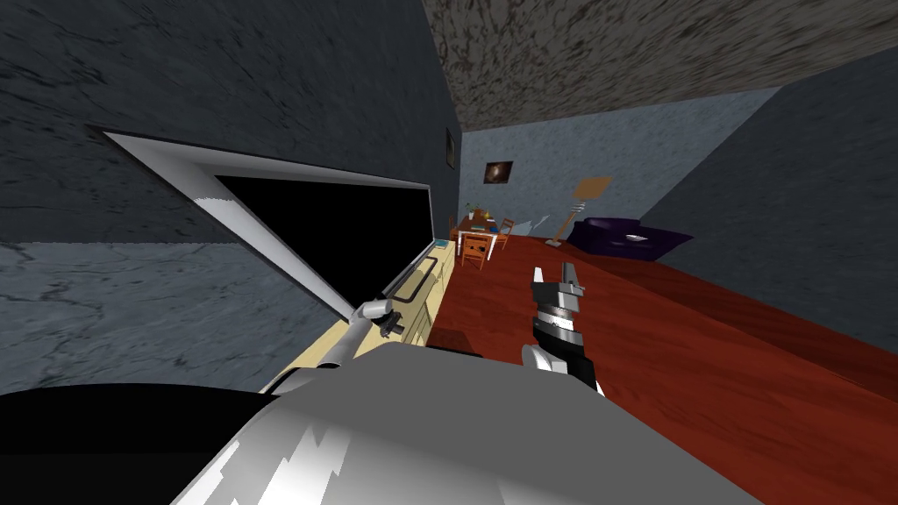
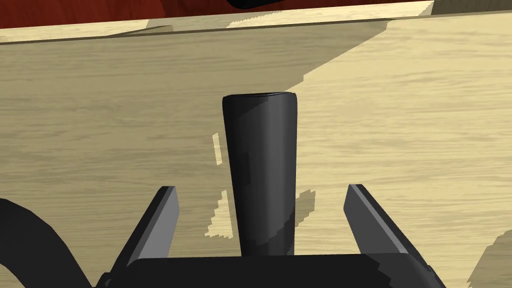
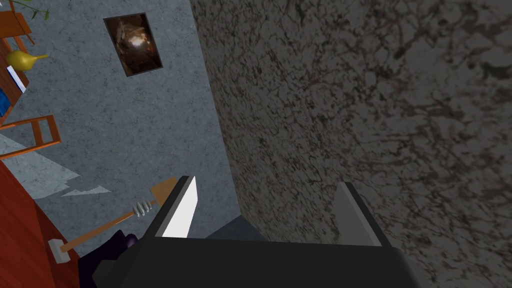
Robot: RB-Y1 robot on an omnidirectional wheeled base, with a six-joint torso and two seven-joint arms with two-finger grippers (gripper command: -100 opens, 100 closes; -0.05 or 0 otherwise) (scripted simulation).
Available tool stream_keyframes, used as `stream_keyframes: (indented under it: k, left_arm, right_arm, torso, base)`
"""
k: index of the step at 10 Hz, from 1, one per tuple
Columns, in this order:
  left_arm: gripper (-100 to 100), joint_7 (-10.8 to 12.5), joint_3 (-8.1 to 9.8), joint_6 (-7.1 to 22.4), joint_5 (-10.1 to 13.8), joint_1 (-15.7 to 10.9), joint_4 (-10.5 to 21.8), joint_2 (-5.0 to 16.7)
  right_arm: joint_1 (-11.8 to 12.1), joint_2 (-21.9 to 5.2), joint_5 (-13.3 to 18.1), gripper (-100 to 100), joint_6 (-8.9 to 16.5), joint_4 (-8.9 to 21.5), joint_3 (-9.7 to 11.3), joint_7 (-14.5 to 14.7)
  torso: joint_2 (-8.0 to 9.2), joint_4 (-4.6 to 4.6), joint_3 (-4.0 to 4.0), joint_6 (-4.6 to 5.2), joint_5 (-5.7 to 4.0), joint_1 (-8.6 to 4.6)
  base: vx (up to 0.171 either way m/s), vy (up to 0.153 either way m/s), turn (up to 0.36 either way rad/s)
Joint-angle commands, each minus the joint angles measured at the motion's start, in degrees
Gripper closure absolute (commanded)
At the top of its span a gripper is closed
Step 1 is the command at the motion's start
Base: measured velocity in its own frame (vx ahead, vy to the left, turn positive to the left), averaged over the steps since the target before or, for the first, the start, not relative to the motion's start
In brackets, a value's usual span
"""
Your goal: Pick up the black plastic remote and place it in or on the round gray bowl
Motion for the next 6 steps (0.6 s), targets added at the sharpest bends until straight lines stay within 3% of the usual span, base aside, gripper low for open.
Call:
stream_keyframes:
  k: [1, 3, 4, 5, 6]
  left_arm:
    - [-100, 0.4, -0.45, -1.7, -0.5, -0.1, 1.3, -0.7]
    - [-100, 0.7, -0.95, -3.7, -1.1, -0.1, 3.0, -1.6]
    - [-100, 0.6, -0.79, -2.9, -0.9, 0.1, 2.3, -1.3]
    - [100, 0.6, -0.82, -3.2, -0.9, 0.1, 2.4, -1.4]
    - [100, 0.6, -0.82, -3.1, -0.9, 0.1, 2.4, -1.4]
  right_arm:
    - [0.0, 0.0, 0.0, 0, 0.0, 0.0, 0.0, 0.0]
    - [0.0, 0.0, 0.0, 0, 0.0, 0.0, 0.0, 0.0]
    - [0.0, 0.0, 0.0, 0, 0.0, 0.0, 0.0, 0.0]
    - [0.0, 0.0, 0.0, 0, 0.0, 0.0, 0.0, 0.0]
    - [0.0, 0.0, 0.0, 0, 0.0, 0.0, 0.0, 0.0]
  torso:
    - [0.00, 0.00, 0.00, 0.00, 0.00, 0.00]
    - [0.01, 0.00, 0.00, -0.01, 0.01, 0.06]
    - [0.01, 0.00, 0.01, -0.01, 0.02, 0.07]
    - [0.03, 0.01, 0.02, -0.01, -0.01, -0.02]
    - [0.03, 0.01, 0.02, -0.01, -0.02, -0.06]
  base:
    - [0.006, 0.034, -0.029]
    - [0.006, 0.039, -0.029]
    - [-0.004, 0.007, -0.017]
    - [0.000, 0.000, 0.000]
    - [0.000, 0.000, 0.000]
